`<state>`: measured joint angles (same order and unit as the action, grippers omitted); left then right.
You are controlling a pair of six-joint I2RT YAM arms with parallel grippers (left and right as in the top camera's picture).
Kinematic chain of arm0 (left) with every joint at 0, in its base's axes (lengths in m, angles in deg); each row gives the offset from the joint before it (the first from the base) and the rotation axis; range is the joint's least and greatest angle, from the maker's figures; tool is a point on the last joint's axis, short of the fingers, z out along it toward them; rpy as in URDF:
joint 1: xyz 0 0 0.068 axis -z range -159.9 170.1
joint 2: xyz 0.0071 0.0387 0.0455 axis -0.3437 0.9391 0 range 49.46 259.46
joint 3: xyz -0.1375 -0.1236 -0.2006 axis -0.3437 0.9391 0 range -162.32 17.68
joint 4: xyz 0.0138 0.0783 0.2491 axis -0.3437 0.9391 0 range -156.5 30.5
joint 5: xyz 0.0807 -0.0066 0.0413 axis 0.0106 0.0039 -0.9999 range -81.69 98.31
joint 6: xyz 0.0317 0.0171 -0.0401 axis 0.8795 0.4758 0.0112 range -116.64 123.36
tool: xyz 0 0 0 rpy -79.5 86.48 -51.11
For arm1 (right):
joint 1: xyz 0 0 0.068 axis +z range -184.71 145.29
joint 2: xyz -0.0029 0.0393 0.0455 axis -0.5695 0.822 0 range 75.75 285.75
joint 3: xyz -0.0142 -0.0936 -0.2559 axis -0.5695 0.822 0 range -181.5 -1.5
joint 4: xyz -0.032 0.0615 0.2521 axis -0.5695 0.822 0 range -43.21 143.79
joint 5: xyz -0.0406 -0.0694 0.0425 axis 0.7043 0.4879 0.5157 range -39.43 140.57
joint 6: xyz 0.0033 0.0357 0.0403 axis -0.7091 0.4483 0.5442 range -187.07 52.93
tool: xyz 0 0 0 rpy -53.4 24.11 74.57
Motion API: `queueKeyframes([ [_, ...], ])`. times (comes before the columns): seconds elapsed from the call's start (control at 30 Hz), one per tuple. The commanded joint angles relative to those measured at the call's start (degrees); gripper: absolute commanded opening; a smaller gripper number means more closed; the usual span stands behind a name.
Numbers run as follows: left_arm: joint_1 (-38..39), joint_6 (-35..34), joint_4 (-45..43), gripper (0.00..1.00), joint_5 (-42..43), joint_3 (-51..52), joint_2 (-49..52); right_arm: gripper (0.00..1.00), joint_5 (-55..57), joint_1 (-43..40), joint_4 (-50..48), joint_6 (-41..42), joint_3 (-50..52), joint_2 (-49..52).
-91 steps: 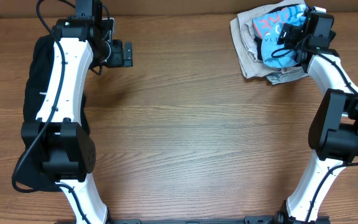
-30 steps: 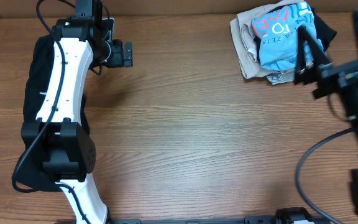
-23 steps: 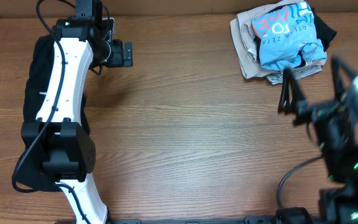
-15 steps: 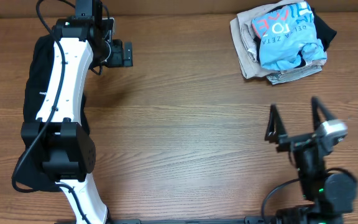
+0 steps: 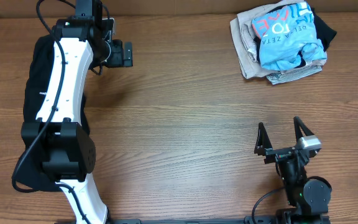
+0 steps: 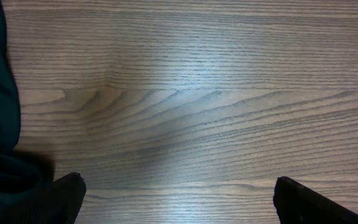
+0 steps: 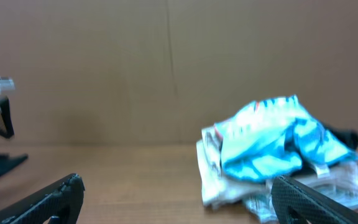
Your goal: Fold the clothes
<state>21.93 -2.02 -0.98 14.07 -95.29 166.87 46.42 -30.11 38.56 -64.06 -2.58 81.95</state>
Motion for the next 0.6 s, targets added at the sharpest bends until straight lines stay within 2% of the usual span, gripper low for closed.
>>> queueKeyframes([
  [0.0,0.1,1.1,0.0,1.00,-0.2,0.0,-0.4,1.00,0.7,0.2,3.7,0.2,0.6,-0.7],
  [0.17,0.1,1.1,0.0,1.00,-0.2,0.0,-0.4,1.00,0.7,0.2,13.1,0.2,0.6,-1.5],
  [0.4,0.1,1.1,0.0,1.00,-0.2,0.0,-0.4,1.00,2.4,0.2,12.8,0.2,0.6,-6.2],
  [0.57,0.1,1.1,0.0,1.00,-0.2,0.0,-0.4,1.00,2.4,0.2,12.9,0.2,0.6,-6.1],
])
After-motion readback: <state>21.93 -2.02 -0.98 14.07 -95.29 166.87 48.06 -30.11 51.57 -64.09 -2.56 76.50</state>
